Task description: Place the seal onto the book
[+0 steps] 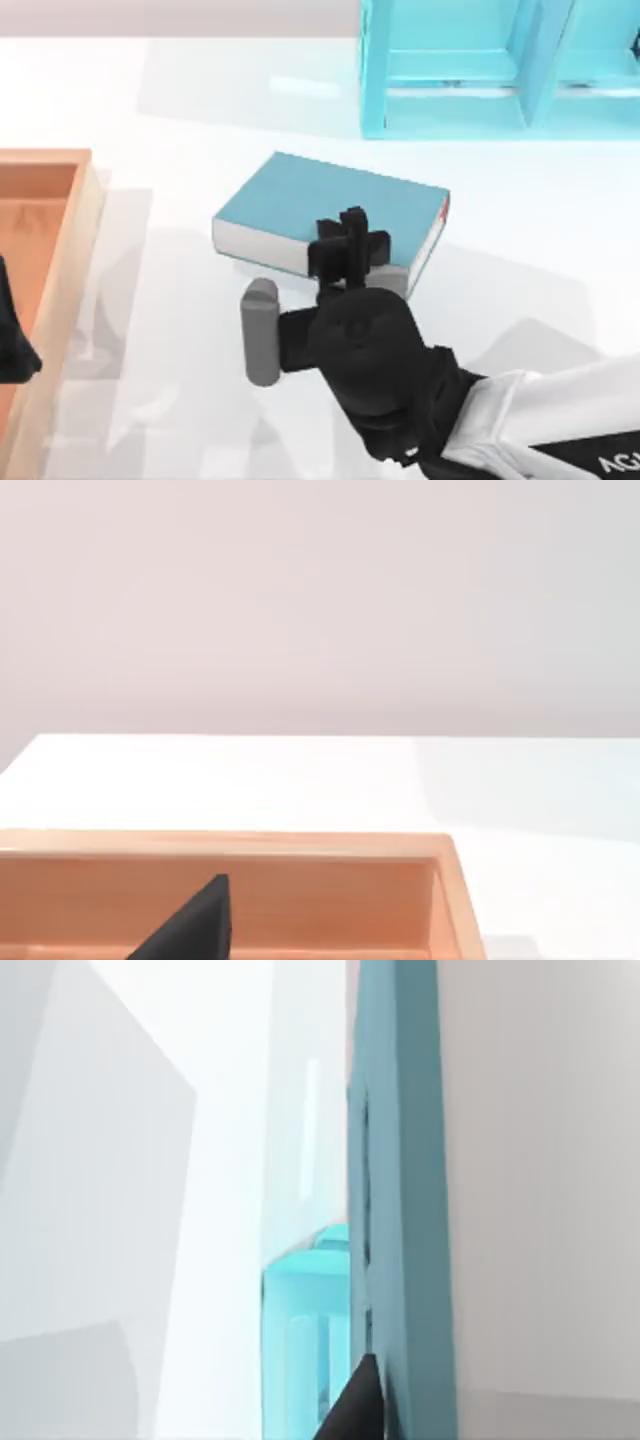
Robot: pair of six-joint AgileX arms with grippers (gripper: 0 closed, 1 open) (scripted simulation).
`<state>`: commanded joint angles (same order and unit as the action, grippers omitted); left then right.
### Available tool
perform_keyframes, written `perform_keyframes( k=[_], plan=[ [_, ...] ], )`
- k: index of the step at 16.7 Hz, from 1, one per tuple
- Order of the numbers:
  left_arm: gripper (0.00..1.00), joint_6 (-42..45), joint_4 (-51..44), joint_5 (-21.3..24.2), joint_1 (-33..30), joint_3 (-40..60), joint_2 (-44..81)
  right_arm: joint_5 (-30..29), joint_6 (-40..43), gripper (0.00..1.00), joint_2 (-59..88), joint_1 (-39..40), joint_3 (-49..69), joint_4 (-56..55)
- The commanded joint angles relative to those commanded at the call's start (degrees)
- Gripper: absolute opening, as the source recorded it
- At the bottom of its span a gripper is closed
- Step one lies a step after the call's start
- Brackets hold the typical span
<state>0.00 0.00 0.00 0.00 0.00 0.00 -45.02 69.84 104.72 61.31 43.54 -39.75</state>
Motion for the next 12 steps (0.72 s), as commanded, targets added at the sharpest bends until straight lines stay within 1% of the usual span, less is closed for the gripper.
perform_keyframes(
  k=[5,12],
  plan=[
    [1.0,0.0,0.0,0.0,0.0,0.0,0.0,-0.2,-0.26,0.0,0.39,-0.07,-0.12,-0.05],
    [1.0,0.0,0.0,0.0,0.0,0.0,0.0,-0.22,-0.17,0.0,5.91,0.04,-1.61,-7.04]
  ],
)
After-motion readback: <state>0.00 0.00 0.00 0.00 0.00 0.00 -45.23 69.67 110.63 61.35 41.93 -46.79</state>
